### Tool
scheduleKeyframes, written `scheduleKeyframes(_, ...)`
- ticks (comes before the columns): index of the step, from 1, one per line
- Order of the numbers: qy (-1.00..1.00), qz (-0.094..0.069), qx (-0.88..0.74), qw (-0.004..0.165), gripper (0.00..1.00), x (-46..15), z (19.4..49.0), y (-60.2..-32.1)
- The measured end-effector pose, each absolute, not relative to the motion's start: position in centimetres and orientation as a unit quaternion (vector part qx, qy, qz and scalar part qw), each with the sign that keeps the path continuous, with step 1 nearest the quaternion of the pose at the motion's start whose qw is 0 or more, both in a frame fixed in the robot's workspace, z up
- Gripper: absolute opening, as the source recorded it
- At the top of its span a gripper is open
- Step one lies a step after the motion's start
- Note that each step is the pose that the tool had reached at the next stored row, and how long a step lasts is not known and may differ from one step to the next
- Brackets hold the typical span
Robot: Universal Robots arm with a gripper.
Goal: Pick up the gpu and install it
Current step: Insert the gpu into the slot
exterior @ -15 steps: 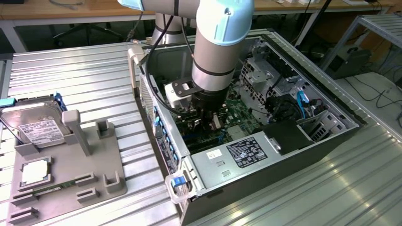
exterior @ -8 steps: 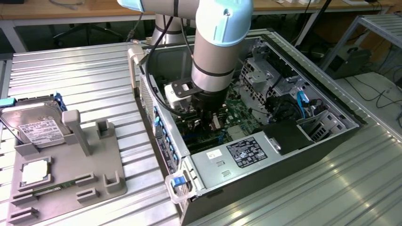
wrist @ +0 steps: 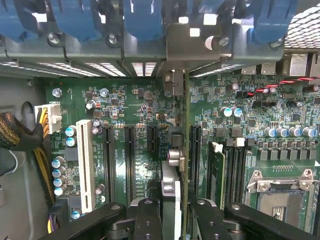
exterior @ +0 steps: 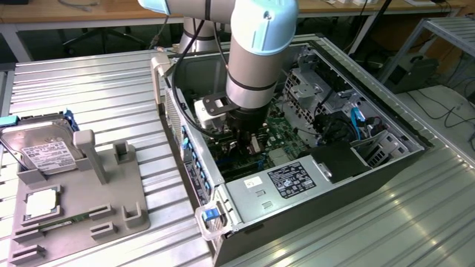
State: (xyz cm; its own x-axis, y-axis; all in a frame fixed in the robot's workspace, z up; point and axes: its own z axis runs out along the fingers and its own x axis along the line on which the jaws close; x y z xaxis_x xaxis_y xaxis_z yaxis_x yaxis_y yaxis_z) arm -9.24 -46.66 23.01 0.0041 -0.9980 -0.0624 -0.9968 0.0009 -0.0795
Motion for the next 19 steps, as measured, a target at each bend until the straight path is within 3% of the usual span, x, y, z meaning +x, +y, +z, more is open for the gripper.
scheduleKeyframes(15,0.706,-0.005,-0.707,0.051,0.28,-9.27,23.06,-46.63)
scheduleKeyframes(19,0.706,-0.006,-0.707,0.050,0.36,-9.25,23.48,-46.64)
